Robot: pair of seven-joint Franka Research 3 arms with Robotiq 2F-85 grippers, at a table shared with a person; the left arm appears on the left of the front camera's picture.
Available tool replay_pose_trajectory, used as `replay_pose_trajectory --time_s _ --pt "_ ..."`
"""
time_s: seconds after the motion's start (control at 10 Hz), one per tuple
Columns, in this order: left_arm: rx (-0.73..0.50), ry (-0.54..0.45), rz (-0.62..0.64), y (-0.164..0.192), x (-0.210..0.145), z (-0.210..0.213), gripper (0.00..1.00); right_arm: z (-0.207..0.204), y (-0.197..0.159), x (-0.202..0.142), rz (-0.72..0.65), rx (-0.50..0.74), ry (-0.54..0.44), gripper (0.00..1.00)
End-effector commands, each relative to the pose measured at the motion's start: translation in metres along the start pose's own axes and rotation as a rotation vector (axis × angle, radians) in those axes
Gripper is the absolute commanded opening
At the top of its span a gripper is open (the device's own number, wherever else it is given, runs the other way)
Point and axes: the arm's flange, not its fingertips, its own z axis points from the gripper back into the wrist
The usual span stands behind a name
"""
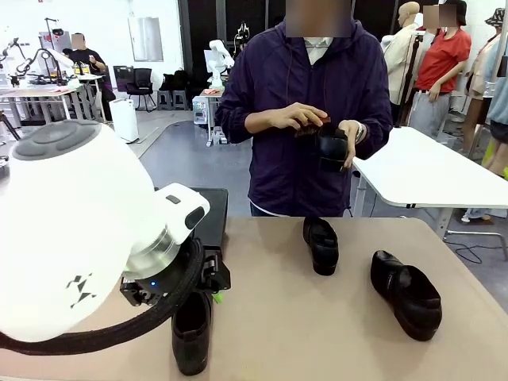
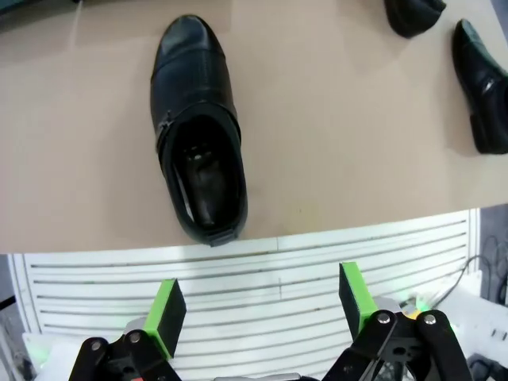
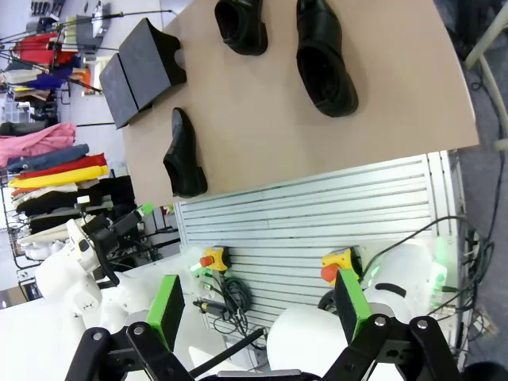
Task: Organize the shoes by placing them on the stand.
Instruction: Place the Shoe from the middle of the table onto the Shoes Stand.
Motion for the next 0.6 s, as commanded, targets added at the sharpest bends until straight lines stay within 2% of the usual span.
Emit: replay_pose_trajectory --time_s 0.0,0.2,0.5 --pt "-0.021 0.046 -0.034 0.007 -0.003 0.017 1.00 0.001 0.001 0.000 0.014 0.021 -0.003 1.00" --pt "-0.008 0.019 -0.011 0.000 -0.003 0.004 1.00 0.001 0.001 0.000 0.014 0.021 -0.003 1.00" --pt "-0.052 0.022 0.027 0.009 0.026 -0.057 1.00 0.001 0.001 0.000 0.014 0.021 -0.003 1.00"
